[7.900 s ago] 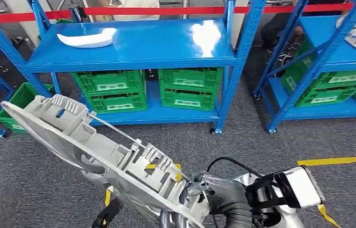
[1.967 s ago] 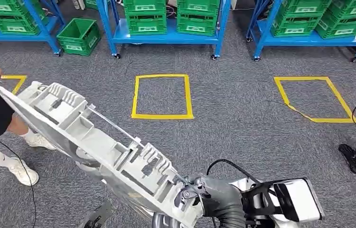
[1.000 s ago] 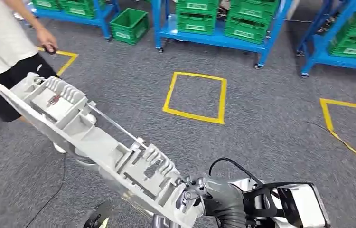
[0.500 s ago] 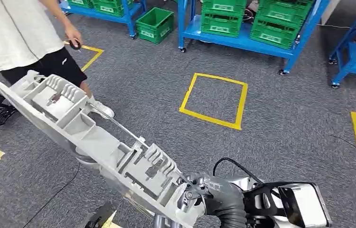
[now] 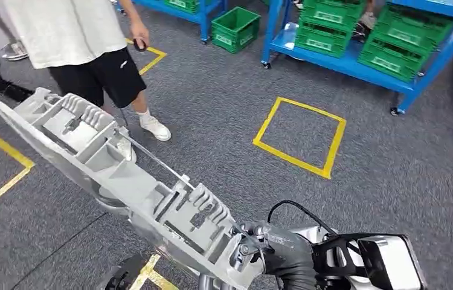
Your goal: Take the parts from the cabinet and place them on the table.
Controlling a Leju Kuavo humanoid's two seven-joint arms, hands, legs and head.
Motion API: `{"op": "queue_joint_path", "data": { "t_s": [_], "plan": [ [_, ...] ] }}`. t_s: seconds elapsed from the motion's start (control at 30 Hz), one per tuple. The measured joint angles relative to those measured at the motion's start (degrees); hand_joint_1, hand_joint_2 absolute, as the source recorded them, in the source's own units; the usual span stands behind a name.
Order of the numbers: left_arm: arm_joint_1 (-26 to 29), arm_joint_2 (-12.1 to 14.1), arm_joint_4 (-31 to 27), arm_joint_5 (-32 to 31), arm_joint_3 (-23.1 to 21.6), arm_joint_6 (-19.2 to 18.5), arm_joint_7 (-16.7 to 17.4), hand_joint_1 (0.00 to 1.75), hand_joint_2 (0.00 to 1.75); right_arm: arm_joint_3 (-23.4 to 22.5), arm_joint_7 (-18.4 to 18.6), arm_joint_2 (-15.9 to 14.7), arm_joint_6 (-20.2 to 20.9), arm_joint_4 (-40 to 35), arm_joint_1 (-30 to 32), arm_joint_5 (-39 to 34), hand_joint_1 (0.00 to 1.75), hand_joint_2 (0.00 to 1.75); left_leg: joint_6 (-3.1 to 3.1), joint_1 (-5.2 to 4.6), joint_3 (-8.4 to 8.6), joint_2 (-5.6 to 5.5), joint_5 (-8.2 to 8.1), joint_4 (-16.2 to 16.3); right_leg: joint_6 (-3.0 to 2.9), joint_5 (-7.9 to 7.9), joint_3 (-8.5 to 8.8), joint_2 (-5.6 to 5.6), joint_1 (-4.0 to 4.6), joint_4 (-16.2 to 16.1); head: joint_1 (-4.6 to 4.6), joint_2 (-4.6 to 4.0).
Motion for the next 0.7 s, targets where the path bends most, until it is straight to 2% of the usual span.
{"op": "queue_joint_path", "data": {
  "t_s": [0.03,0.07,0.1,0.17,0.2,0.23,0.27,0.3,0.33,0.37,0.4,0.43,0.47,0.53,0.57,0.6,0.63,0.67,0.7],
  "plan": [
    [0.05,-0.02,0.02,0.00,0.00,0.00,0.02,0.00,1.75,0.00,0.02,-0.06,0.11,0.02,0.06,0.02,1.75,1.75,0.00,0.00,-0.07,-0.68,0.00,0.08,0.25,-0.71,-1.97,0.05,-0.02,3.55,0.00,0.00],
    [0.08,-0.07,0.02,0.00,0.00,0.00,0.02,0.00,1.75,-0.02,0.00,-0.13,0.15,0.07,0.07,0.04,1.75,1.75,-0.01,0.02,-0.07,-1.38,0.00,0.10,0.64,-0.54,-2.74,0.04,-0.18,4.51,0.00,0.00],
    [0.09,-0.11,0.02,0.00,0.00,0.00,0.02,0.00,1.75,-0.06,0.02,-0.13,0.15,0.07,0.05,0.04,1.75,1.75,-0.06,0.10,-0.04,-2.05,-0.01,0.15,1.32,0.67,-2.19,0.04,-0.46,2.64,0.02,0.00],
    [0.08,-0.24,0.02,-0.04,0.00,-0.02,0.04,0.00,1.75,-0.07,-0.02,-0.13,0.26,0.07,0.00,0.02,1.75,1.75,-0.42,0.35,-0.05,-3.41,-0.19,0.61,2.90,4.84,1.90,0.43,-1.07,-6.77,0.02,0.00],
    [0.08,-0.26,0.02,-0.04,0.00,0.00,0.04,0.00,1.75,-0.09,-0.02,-0.13,0.35,0.07,-0.03,0.02,1.75,1.75,-0.81,0.46,-0.25,-3.99,-0.44,1.13,3.44,6.57,4.28,1.79,-1.52,-11.80,0.04,0.00],
    [0.08,-0.20,0.02,-0.09,0.00,0.00,0.07,0.00,1.75,-0.09,-0.02,-0.13,0.44,0.11,-0.03,0.02,1.75,1.75,-1.40,0.14,-0.72,-4.48,-0.83,1.81,2.88,6.53,4.41,2.70,-1.23,-12.38,0.02,0.00],
    [0.11,-0.18,0.02,-0.22,0.00,0.00,0.15,0.00,1.75,-0.13,-0.09,-0.11,0.55,0.13,-0.03,0.00,1.75,1.75,-1.76,0.19,-1.03,-4.61,-0.91,2.00,2.09,6.71,4.47,1.91,-1.20,-12.38,-0.06,0.00],
    [0.18,-0.15,0.02,-0.28,0.00,-0.02,0.17,0.00,1.75,-0.13,-0.11,-0.09,0.59,0.11,-0.04,0.00,1.75,1.75,-2.11,0.43,-1.27,-4.82,-0.73,1.93,1.53,6.84,4.29,1.83,-0.87,-12.30,-0.07,0.00],
    [0.25,-0.11,0.02,-0.39,0.02,-0.02,0.20,0.00,1.75,-0.13,-0.13,-0.09,0.61,0.13,-0.05,0.00,1.75,1.75,-2.38,0.64,-1.33,-4.99,-0.57,1.74,1.25,6.94,4.29,1.59,-0.61,-12.30,-0.04,0.00],
    [0.29,-0.09,0.07,-0.53,0.00,-0.02,0.22,0.00,1.75,-0.13,-0.15,-0.04,0.63,0.13,-0.10,0.00,1.75,1.75,-2.59,0.70,-1.45,-5.21,-0.67,1.88,0.81,7.16,4.38,1.16,-1.11,-12.54,-0.02,0.00],
    [0.38,-0.22,0.04,-0.66,0.00,-0.07,0.24,0.00,1.75,-0.13,-0.17,0.07,0.63,0.13,-0.27,0.00,1.75,1.75,-2.84,0.72,-1.57,-2.90,-1.21,2.69,0.52,7.22,4.46,0.86,-1.19,-12.61,-0.04,0.00],
    [0.29,-0.15,0.04,-0.72,0.00,-0.07,0.33,0.00,1.75,-0.13,-0.20,0.15,0.63,0.11,-0.25,0.00,1.75,1.75,-3.10,0.62,-2.41,-0.99,-2.61,4.61,0.19,7.14,4.52,0.61,-1.11,-12.61,-0.37,0.00],
    [0.08,-0.09,0.04,-0.79,0.00,-0.09,0.44,0.00,1.75,-0.13,-0.30,0.15,0.68,0.11,-0.26,0.00,1.75,1.75,-3.41,0.75,-4.55,0.12,-5.17,9.14,-0.18,7.07,4.53,0.13,-0.87,-12.60,-0.39,0.00],
    [0.03,-0.11,0.02,-1.01,0.00,-0.20,0.55,0.00,1.75,-0.13,-0.35,0.13,0.74,0.13,-0.24,0.00,1.75,1.75,-3.74,0.87,-8.65,0.66,-8.70,17.69,-0.29,6.99,4.47,-0.82,-0.56,-12.59,-0.39,0.00],
    [0.07,-0.13,0.02,-1.09,0.00,-0.24,0.63,0.00,1.75,-0.13,-0.35,0.13,0.76,0.17,-0.23,0.00,1.75,1.75,-3.73,0.91,-9.69,0.76,-8.87,19.69,-0.35,6.95,4.46,-1.28,-0.42,-12.58,-0.42,0.00],
    [0.07,-0.13,0.02,-1.22,0.00,-0.28,0.70,0.00,1.75,-0.11,-0.35,0.13,0.83,0.20,-0.23,0.02,1.75,1.75,-3.56,0.91,-9.28,0.83,-7.91,18.81,-0.38,6.91,4.49,-1.75,-0.30,-12.58,-0.39,0.00],
    [0.05,-0.11,0.02,-1.25,0.00,-0.31,0.70,0.00,1.75,-0.13,-0.35,0.13,0.87,0.17,-0.25,0.02,1.75,1.75,-3.23,0.89,-7.34,0.93,-5.80,15.15,-0.38,6.88,4.55,-2.24,-0.13,-12.58,-0.42,0.00],
    [0.05,-0.07,0.00,-1.33,0.00,-0.35,0.72,0.00,1.75,-0.13,-0.37,0.13,0.90,0.17,-0.28,0.02,1.75,1.75,-2.75,0.74,-4.62,1.27,-3.54,10.17,-0.43,6.82,4.66,-2.70,0.01,-12.59,-0.42,0.00],
    [0.02,0.02,-0.06,-1.36,0.00,-0.37,0.74,0.00,1.75,-0.13,-0.37,0.20,0.94,0.17,-0.34,0.02,1.75,1.75,-1.88,0.29,-1.52,2.77,-1.59,4.77,-0.48,6.78,4.80,-3.04,0.12,-12.61,-0.39,0.00]
  ]
}}
